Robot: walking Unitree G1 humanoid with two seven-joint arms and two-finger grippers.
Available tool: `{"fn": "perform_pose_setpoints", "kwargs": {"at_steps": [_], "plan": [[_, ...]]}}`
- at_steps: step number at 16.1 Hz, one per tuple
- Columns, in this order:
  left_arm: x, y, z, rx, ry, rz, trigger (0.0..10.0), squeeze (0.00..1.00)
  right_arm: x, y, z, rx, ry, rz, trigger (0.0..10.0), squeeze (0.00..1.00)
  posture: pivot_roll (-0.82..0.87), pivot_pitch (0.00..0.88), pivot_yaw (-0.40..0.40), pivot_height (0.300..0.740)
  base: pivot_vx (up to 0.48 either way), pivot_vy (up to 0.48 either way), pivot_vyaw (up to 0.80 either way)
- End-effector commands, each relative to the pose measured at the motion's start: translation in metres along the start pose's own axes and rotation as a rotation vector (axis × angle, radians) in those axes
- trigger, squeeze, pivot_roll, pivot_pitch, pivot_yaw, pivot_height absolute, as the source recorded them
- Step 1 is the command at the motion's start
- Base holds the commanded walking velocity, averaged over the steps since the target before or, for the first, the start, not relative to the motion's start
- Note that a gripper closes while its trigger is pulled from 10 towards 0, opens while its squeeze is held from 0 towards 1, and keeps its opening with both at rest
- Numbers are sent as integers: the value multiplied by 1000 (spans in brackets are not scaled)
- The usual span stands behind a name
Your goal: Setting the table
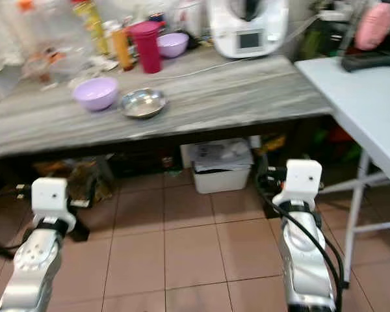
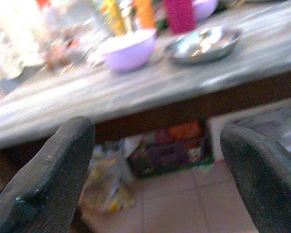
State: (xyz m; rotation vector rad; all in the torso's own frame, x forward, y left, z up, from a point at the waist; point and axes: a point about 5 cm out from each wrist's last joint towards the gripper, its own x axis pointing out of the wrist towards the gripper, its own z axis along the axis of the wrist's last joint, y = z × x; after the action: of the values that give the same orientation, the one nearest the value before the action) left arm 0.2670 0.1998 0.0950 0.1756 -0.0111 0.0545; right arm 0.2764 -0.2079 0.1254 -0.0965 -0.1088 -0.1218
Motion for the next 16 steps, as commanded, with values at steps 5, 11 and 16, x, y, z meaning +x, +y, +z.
{"fn": "perform_pose_setpoints", "kwargs": {"at_steps": [5, 11, 16], "plan": [[0, -19, -6, -31, 15, -81, 10000, 0, -3, 8, 14, 17, -44, 6, 10000, 0, -232, 38, 81, 740, 0, 0, 0], [2, -19, -5, -65, 11, -73, 10000, 0, 20, 16, 14, 6, -42, 46, 10000, 0, -182, 26, 37, 740, 0, 0, 0], [-6, -17, 5, -57, -24, -69, 10000, 0, 10, 25, 11, 23, -26, 82, 10000, 0, -159, 81, 42, 740, 0, 0, 0]]}}
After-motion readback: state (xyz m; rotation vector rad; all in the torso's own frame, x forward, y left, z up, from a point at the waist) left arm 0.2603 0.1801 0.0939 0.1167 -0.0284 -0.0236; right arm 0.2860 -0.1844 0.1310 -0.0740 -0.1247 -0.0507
